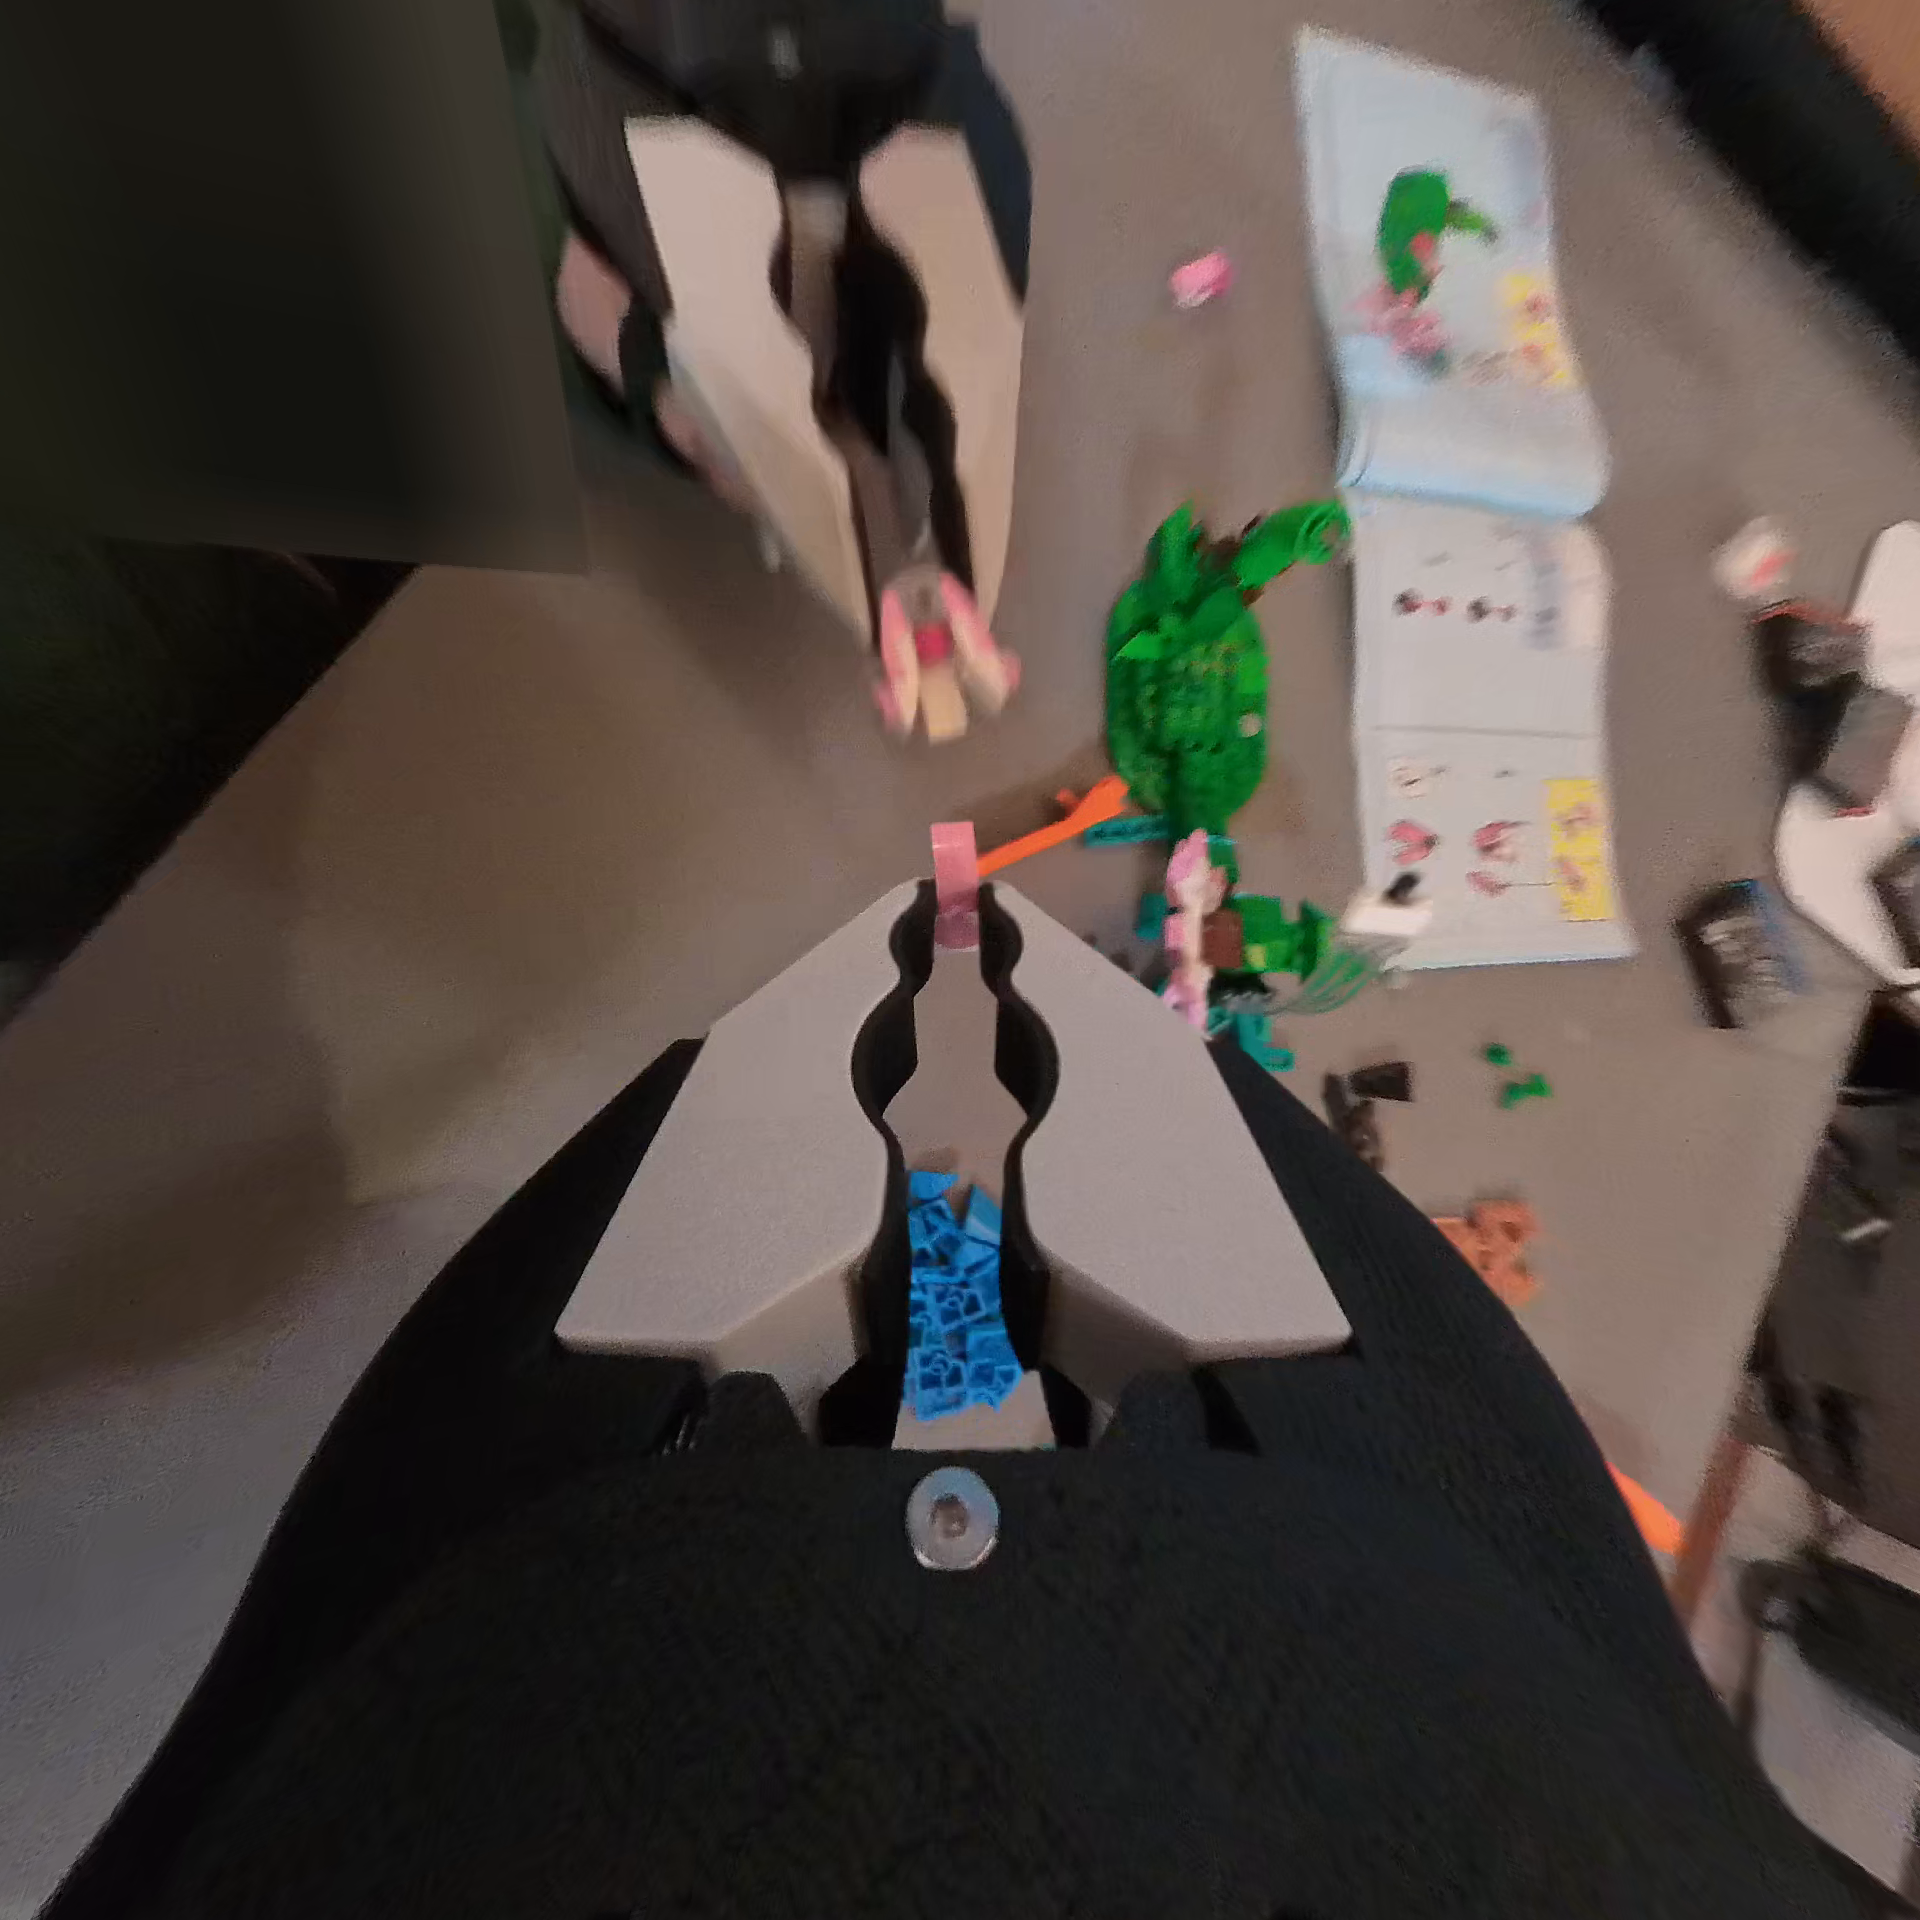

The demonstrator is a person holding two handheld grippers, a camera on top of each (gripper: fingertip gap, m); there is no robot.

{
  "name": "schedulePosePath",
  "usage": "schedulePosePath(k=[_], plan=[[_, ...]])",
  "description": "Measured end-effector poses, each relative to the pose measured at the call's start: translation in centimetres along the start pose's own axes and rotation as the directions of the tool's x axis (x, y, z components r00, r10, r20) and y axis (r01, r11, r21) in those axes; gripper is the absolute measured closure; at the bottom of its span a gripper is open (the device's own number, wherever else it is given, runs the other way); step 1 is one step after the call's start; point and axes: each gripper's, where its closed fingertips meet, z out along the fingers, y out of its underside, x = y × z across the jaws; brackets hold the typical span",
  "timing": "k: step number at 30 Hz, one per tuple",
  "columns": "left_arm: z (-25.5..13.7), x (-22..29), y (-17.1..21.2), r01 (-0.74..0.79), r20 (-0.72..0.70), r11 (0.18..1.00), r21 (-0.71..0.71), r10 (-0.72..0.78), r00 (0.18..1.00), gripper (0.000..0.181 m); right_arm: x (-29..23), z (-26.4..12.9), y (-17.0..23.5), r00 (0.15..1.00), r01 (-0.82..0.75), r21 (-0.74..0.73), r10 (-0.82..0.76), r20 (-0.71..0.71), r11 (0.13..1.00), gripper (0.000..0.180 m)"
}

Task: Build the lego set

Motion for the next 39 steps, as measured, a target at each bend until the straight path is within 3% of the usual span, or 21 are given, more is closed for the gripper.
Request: schedulePosePath(k=[1,5,14,39], plan=[[0.2,-0.1,0.0,0.016,0.003,1.000,-0.001,-0.016,1.000,0.166,0.0,-0.5,-1.2,1.000,-0.002,0.007,0.002,0.012,1.000,0.173],[0.5,0.0,0.1,0.020,0.003,1.000,-0.005,-0.020,1.000,0.166,-0.3,-0.5,-3.9,0.996,0.010,-0.044,-0.006,0.084,0.999,0.173],[0.1,0.8,-0.4,0.041,-0.063,0.999,0.035,-0.039,0.997,0.166,-1.2,1.4,-3.7,0.987,0.053,-0.184,-0.024,0.156,0.981,0.173],[0.2,1.2,-0.3,0.037,-0.082,0.999,0.023,-0.035,0.996,0.166,-1.6,1.4,-2.9,0.989,0.071,-0.267,-0.034,0.141,0.961,0.173]])
